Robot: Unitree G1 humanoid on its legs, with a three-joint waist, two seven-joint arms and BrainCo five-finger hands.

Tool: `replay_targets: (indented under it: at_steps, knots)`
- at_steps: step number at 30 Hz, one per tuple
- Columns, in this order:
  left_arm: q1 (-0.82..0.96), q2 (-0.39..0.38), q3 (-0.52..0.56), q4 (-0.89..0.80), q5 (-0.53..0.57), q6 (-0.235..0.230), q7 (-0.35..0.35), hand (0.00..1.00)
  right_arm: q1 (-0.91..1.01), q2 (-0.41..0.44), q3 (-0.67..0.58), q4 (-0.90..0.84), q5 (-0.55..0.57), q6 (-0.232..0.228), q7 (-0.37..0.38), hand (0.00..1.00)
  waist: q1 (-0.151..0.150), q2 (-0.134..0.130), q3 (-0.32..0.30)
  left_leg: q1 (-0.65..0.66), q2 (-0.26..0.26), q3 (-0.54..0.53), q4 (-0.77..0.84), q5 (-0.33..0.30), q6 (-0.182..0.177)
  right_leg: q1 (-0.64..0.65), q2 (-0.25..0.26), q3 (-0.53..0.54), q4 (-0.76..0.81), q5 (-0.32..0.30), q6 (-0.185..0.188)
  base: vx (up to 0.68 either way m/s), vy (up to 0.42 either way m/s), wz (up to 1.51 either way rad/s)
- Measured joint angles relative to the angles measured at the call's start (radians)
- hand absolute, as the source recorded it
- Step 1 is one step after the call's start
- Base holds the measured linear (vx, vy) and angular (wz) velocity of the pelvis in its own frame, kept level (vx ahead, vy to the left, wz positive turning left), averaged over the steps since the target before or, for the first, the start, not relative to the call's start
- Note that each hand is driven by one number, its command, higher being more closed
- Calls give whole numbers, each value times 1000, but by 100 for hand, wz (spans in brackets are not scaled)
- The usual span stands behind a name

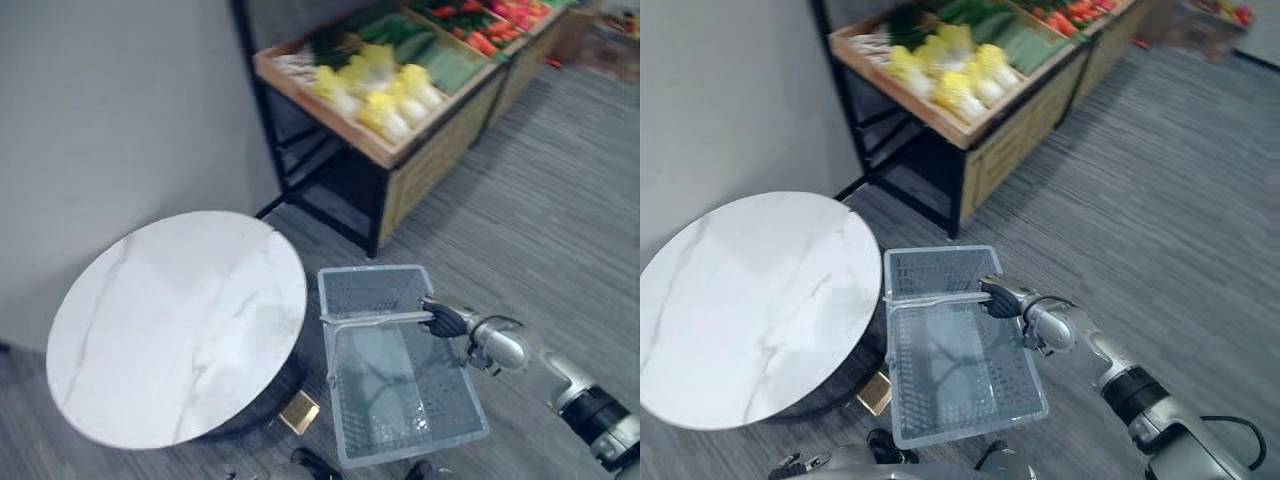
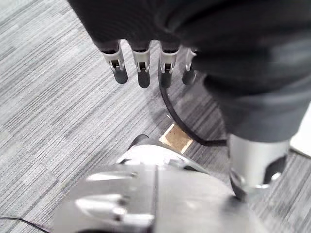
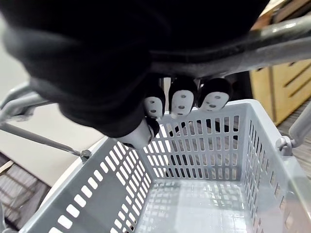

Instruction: Pick vegetable in the basket

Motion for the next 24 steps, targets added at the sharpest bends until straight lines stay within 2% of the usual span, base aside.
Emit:
replay_targets:
  at_steps: [2, 3, 4, 5, 6, 7, 8, 10, 12, 13, 14, 15, 16, 17, 20, 24]
  knots:
    - [-2, -27, -7, -15, 6, -4, -11, 0, 101, -11, -62, -18, -25, 13, -1, 100, -20, 3, -5, 28, 63, -6, 42, 32, -9, 44, 59, 12, -40, 1, -16, -50, -234, -27]
    - [0, -16, -7, -15, 3, -4, -13, 0, 119, -12, -79, -26, -31, 14, -6, 100, -20, 3, -6, 33, 80, -17, 64, 40, -13, 47, 71, 31, -48, -1, -22, -72, -204, -64]
    - [2, -15, -6, -15, 0, -5, -13, 0, 138, -20, -102, -32, -34, 16, -15, 100, -20, 2, -5, 32, 108, -80, 118, 64, -7, 51, 85, 73, -58, 1, -32, -83, -179, -91]
    - [4, -23, -1, -16, -7, -7, -8, 0, 142, -23, -113, -32, -34, 19, -18, 100, -15, -1, -3, 25, 114, -170, 161, 91, -2, 54, 89, 119, -68, 8, -43, -107, -175, -134]
    - [8, -30, 12, -15, -19, -11, -3, 0, 141, -23, -115, -32, -33, 21, -25, 100, -7, -14, 4, -10, 79, -373, 192, 70, -44, 51, 82, 186, -78, 15, -52, -84, -89, -128]
    - [7, -31, 13, -14, -21, -11, -1, 0, 141, -20, -116, -32, -33, 24, -30, 100, -5, -12, 2, -22, 36, -486, 186, 37, -66, 44, 77, 217, -78, 20, -56, -81, 13, -179]
    - [18, -39, 14, -18, -21, -17, 4, 0, 136, -22, -116, -23, -31, 26, -40, 100, 4, -3, 2, -37, -70, -715, 161, -26, -92, 26, 76, 304, -92, 29, -57, -39, 65, -155]
    - [33, -57, 22, -31, -21, -22, 9, 0, 135, -11, -112, 13, -23, 25, -44, 100, 12, 13, 0, -38, -148, -882, 74, -53, -117, 9, 99, 389, -108, 54, -52, -14, 99, -157]
    - [39, -75, 37, -35, -21, -25, 8, 0, 135, -6, -112, 52, -13, 26, -44, 100, 12, 34, -1, -55, -169, -995, -29, -51, -119, -17, 135, 458, -109, 69, -39, 1, 143, -117]
    - [39, -81, 42, -36, -20, -25, 8, 0, 135, -7, -113, 62, -13, 26, -44, 100, 11, 40, -4, -58, -172, -1021, -56, -42, -121, -28, 142, 473, -106, 72, -34, 7, 195, -103]
    - [39, -80, 44, -43, -19, -25, 7, 0, 135, 3, -123, 92, -14, 28, -46, 100, 14, 47, -8, -50, -184, -1061, -94, -48, -139, -52, 148, 521, -100, 81, -20, 25, 210, -71]
    - [39, -74, 49, -50, -18, -27, 7, 0, 135, 13, -130, 105, -15, 29, -46, 100, 13, 35, -10, -53, -199, -1055, -104, -47, -137, -59, 137, 537, -109, 87, -10, 51, 235, -61]
    - [34, -71, 53, -57, -18, -31, 9, 0, 141, 12, -147, 119, -15, 29, -46, 100, 4, 14, -3, -66, -224, -1035, -104, -48, -125, -62, 112, 554, -142, 113, 19, 49, 248, -37]
    - [33, -65, 56, -62, -16, -34, 8, 0, 148, 13, -177, 127, -16, 31, -47, 100, 5, 3, 3, -70, -244, -1004, -94, -56, -109, -61, 97, 578, -174, 142, 31, 37, 244, -37]
    - [35, -65, 58, -63, -4, -32, 7, 0, 196, 27, -290, 126, -22, 31, -61, 100, 5, 6, 2, -56, -299, -981, -91, -70, -82, -51, 48, 609, -200, 160, 51, 21, 228, -25]
    - [34, -55, 36, -64, 32, -32, 1, 0, 245, 69, -339, 126, -22, 30, -62, 100, 6, -1, 3, -25, -322, -949, -94, -90, -52, -46, 34, 645, -194, 160, 52, 19, 120, -26]
